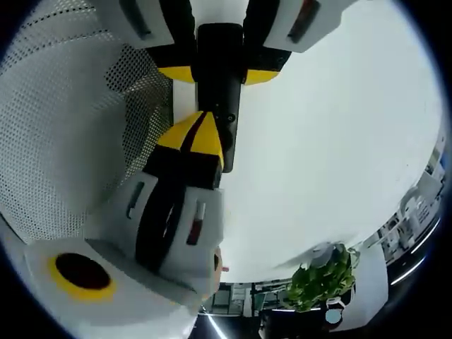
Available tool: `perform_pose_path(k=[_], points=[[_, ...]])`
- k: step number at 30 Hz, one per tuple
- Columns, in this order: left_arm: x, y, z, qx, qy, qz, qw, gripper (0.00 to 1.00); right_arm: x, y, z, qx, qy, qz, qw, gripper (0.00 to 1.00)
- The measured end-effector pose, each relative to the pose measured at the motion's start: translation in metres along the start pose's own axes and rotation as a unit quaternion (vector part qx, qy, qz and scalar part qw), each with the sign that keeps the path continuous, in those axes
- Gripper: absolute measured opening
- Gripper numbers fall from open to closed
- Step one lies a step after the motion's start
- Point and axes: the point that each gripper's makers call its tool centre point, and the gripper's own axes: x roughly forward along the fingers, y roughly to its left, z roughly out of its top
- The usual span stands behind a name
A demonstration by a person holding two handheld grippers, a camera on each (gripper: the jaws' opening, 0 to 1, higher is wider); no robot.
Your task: Press the specified remote control buttons in sequence, fully releasing each button before pressing the next.
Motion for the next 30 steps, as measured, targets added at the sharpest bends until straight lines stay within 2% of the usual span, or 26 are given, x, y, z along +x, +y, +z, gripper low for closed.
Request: perform_pose_path(k=[2,5,11,17,18,20,21,24,25,30], points=[[-0.0003,0.0,0.0,-0.001,0.0,0.0,1.0,0.24,0.0013,0.0022,0.0005,-0.006,0.0,-0.004,1.0,0.0],[-0.0006,0.0001,0.0003,-0.002,-0.001,-0.001,1.0,0.24,-0.0009,-0.0016,-0.0028,-0.04,0.026,-0.024,0.9985,0.0],[-0.0011,-0.0003,0.0002,-0.002,-0.001,-0.002,1.0,0.24,-0.0009,-0.0013,-0.0018,-0.004,0.009,-0.019,0.9998,0.0],[-0.0015,-0.0005,0.0003,0.001,0.003,0.0,1.0,0.24,0.0007,-0.0002,-0.0003,-0.013,0.018,-0.029,0.9993,0.0],[-0.0018,-0.0003,0.0005,-0.004,0.001,-0.001,1.0,0.24,0.0005,-0.002,-0.0009,-0.006,0.019,-0.033,0.9993,0.0],[-0.0017,-0.0001,0.0005,-0.005,0.0,0.0,1.0,0.24,0.0009,-0.0027,-0.0012,0.033,0.016,-0.029,0.9989,0.0],[-0.0017,-0.0002,0.0005,-0.004,0.0,0.0,1.0,0.24,0.0007,-0.0032,-0.0012,0.075,0.007,-0.018,0.997,0.0],[-0.0019,-0.0003,0.0005,-0.004,-0.001,0.001,1.0,0.24,0.0014,-0.0051,-0.0008,0.132,-0.008,-0.001,0.9912,0.0],[-0.0019,-0.0003,0.0005,-0.004,-0.001,0.0,1.0,0.24,0.0013,-0.0056,-0.001,0.143,-0.007,0.002,0.9897,0.0],[-0.0022,-0.0004,0.0005,-0.005,-0.003,-0.001,1.0,0.24,0.0018,-0.0057,-0.0011,0.129,-0.007,-0.005,0.9916,0.0]])
